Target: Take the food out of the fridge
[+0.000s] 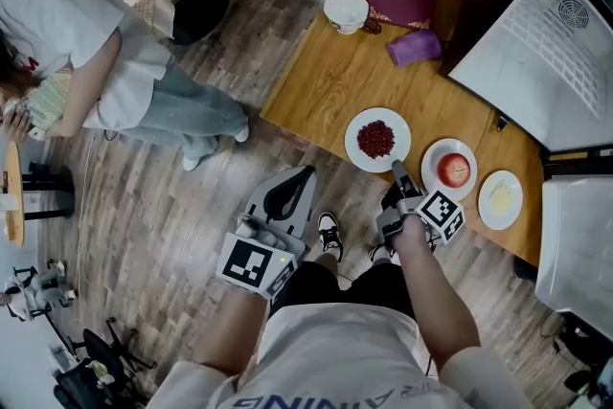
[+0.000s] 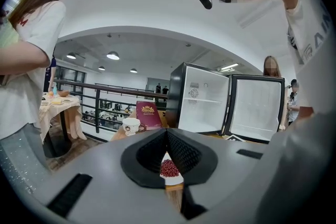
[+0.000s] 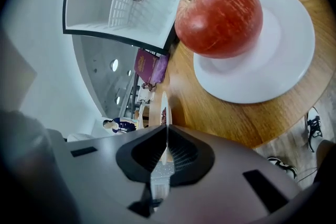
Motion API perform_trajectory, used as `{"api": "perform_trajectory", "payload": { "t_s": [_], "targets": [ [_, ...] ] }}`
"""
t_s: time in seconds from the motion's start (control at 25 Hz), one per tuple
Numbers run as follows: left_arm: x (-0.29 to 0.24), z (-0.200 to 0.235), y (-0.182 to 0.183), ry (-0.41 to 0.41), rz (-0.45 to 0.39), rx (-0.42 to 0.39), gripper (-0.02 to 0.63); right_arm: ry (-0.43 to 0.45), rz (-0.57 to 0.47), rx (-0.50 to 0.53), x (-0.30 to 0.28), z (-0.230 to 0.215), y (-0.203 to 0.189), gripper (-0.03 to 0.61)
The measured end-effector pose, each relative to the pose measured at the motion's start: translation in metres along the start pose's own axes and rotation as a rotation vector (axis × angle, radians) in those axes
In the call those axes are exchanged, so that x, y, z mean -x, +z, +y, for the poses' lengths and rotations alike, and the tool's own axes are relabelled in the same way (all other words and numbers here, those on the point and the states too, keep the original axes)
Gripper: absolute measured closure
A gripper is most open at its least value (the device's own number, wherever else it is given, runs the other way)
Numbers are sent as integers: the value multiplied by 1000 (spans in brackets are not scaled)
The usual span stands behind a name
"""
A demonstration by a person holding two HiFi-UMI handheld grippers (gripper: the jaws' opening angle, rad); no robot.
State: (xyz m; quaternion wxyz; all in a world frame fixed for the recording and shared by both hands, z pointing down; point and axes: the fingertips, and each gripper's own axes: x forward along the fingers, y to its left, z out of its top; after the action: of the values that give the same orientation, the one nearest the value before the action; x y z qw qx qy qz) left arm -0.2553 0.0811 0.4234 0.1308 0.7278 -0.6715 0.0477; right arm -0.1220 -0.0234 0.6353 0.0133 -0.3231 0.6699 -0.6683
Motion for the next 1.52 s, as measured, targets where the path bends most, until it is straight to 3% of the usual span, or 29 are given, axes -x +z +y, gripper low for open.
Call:
{"api": "perform_trajectory", "payload": {
  "t_s": [0.2,0.28,0.4,0.8,1.0,1.28,1.36,1.44,1.52],
  "targets": [
    [3,3,-4,5,5,12,606,-74,1,154,-1,-5,0,543],
    [3,4,-5,3,6,14,606,-95,22,248,-2,-4,-3,456],
    [3,4,-5,2,9,16,606,-123,77,368,-5,-5,-13,408],
    [4,7,-4,-1,7,18,606,-190,216,662,-6,-14,-30,362],
    [4,7,-4,-7,3,21,606,-256,290,819,-2,-20,-35,362],
    [-3,2,10,-38,-24,10,606,-196,228,845,20,9,-21,367],
    [-7,-2,18,-52,-39,2,606,-180,176,868,30,24,-9,415],
    [-11,-7,26,-67,-55,-5,606,-170,119,890,41,38,5,508],
    [-17,-15,35,-88,-70,-7,606,-152,62,903,54,55,19,532]
  ]
}}
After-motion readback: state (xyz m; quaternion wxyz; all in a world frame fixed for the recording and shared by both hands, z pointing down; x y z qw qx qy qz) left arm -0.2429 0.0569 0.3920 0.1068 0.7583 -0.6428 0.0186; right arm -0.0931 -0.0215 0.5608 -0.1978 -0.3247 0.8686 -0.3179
